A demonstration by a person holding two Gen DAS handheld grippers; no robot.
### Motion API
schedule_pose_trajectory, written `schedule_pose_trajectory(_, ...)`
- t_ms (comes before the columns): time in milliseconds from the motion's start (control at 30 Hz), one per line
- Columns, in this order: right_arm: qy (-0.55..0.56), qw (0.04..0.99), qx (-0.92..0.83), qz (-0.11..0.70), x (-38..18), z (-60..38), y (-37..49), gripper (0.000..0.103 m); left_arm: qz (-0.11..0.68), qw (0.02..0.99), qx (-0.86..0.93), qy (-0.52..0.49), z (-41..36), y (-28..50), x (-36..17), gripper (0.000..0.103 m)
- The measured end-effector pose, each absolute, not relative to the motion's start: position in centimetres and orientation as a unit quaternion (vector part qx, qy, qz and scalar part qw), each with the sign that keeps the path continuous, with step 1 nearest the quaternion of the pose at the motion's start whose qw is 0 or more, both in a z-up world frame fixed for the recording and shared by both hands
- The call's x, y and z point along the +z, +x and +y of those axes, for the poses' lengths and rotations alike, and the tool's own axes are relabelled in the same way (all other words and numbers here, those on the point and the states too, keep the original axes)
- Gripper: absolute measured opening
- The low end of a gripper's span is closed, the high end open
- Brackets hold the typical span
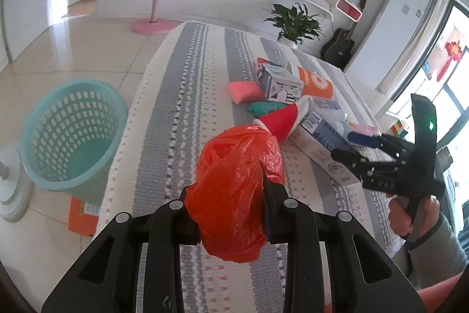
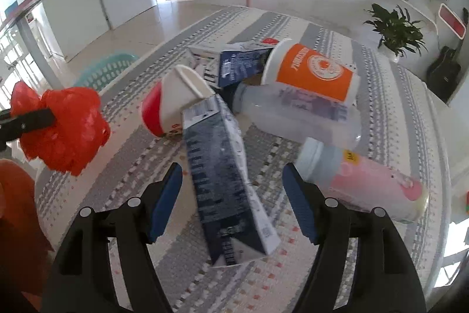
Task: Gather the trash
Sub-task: 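Carry the bag and carton to the teal basket and open both tools to drop them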
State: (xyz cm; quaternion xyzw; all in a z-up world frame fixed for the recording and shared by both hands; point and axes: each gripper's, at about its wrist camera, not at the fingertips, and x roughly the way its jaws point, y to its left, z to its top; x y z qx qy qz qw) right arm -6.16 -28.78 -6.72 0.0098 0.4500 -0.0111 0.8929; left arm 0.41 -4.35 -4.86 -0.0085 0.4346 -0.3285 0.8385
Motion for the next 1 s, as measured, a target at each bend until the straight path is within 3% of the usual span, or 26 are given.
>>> schedule_pose_trajectory(67, -0.011, 0.886, -0.024, 0.464, -7.5, -28.2, -5.7, 0.067, 0.435, 0.84, -0.325, -0.014, -3.8, 0.8, -4.7, 0.027)
schedule_pose_trajectory(100, -0.018, 0.883, -0.028, 0.469, -7.8, -27.9, -5.5, 0.061, 0.433, 0.841, -0.323, -0.016, -3.5, 1.0, -4.6, 0.027)
schedule_pose_trajectory(133, -0.023, 0.879, -0.034, 0.475, -8.2, -27.8, -5.3, 0.051, 0.431, 0.844, -0.32, -0.018, -3.0, 1.3, -4.3, 0.027)
schedule_pose_trajectory(167, -0.026, 0.874, -0.037, 0.483, -8.4, -27.7, -5.1, 0.033, 0.428, 0.845, -0.318, -0.02, -2.6, 1.6, -4.1, 0.027)
schedule_pose_trajectory(200, -0.023, 0.871, -0.036, 0.489, -8.6, -27.7, -4.9, 0.032, 0.425, 0.848, -0.316, -0.022, -2.0, 1.9, -3.8, 0.027)
schedule_pose_trajectory(333, -0.013, 0.883, -0.04, 0.468, -7.2, -27.3, -5.9, 0.032, 0.402, 0.864, -0.302, -0.034, 0.9, 3.5, -1.5, 0.027)
schedule_pose_trajectory(500, 0.014, 0.919, -0.02, 0.393, -0.3, -25.0, -7.0, 0.032, 0.356, 0.889, -0.282, -0.054, 5.5, 5.7, 2.1, 0.027)
schedule_pose_trajectory(700, -0.006, 0.935, 0.049, 0.35, 5.1, -17.6, -1.9, 0.032, 0.33, 0.911, -0.237, -0.077, 10.9, 10.0, 4.0, 0.027)
schedule_pose_trajectory(833, -0.017, 0.929, 0.094, 0.358, 4.6, -11.6, 3.3, 0.032, 0.353, 0.906, -0.212, -0.093, 13.5, 13.6, 2.2, 0.027)
schedule_pose_trajectory(1000, -0.015, 0.907, 0.116, 0.405, -0.1, -6.1, 9.4, 0.032, 0.399, 0.896, -0.169, -0.096, 15.1, 17.7, -2.6, 0.027)
